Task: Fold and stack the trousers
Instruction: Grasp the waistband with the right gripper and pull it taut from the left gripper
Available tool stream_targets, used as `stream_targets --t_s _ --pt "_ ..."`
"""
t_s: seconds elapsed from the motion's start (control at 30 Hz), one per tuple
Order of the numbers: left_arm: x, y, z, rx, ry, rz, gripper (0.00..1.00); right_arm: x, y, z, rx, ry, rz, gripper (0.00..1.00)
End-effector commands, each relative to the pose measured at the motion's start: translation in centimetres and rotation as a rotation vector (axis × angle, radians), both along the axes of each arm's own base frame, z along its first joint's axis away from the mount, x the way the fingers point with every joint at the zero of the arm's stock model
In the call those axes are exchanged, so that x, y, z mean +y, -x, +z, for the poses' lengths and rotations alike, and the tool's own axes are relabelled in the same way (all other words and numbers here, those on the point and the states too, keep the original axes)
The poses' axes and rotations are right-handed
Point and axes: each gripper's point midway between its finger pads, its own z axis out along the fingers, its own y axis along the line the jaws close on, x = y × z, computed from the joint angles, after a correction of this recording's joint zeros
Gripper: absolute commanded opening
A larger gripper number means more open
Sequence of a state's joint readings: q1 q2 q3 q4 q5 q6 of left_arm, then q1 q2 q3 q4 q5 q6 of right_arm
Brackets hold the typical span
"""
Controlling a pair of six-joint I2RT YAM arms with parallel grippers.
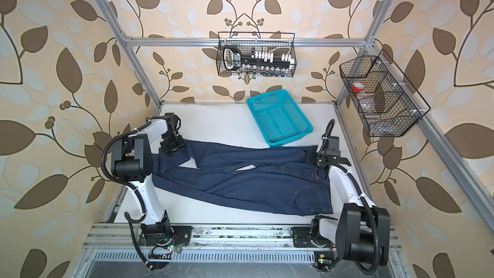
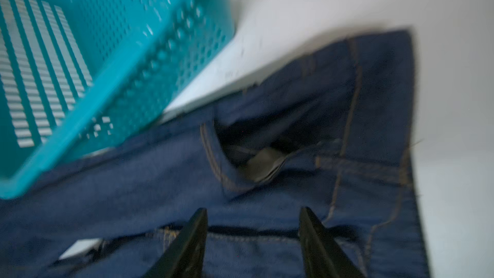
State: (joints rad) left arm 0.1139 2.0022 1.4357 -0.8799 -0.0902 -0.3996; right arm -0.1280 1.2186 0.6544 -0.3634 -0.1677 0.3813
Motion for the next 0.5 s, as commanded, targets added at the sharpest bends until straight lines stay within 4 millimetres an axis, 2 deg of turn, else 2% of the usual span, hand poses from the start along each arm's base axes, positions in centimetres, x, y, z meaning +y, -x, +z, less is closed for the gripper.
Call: stream_targets --t_s 0.0,0.23,0.37,0.47 --pt "1.7 0.0 0.0 0.01 -0.056 0.012 0.47 1.9 0.4 -1.0 0.005 -0.127 -0.075 0.58" --pt "4.8 1.5 -1.0 0.092 -0.203 -0.048 0.44 0.8 3.8 -5.7 0.175 -0.063 -0.182 0.59" --pt "6.6 1.2 -0.5 0.103 -0.271 -0.052 0.45 -1.8 6.8 -7.2 0.29 0.023 -0.339 0.59" --pt "7.4 0.8 -0.2 0.106 -0.299 -0.056 0.45 -3.8 9.2 -7.3 0.35 0.088 -0.475 0.58"
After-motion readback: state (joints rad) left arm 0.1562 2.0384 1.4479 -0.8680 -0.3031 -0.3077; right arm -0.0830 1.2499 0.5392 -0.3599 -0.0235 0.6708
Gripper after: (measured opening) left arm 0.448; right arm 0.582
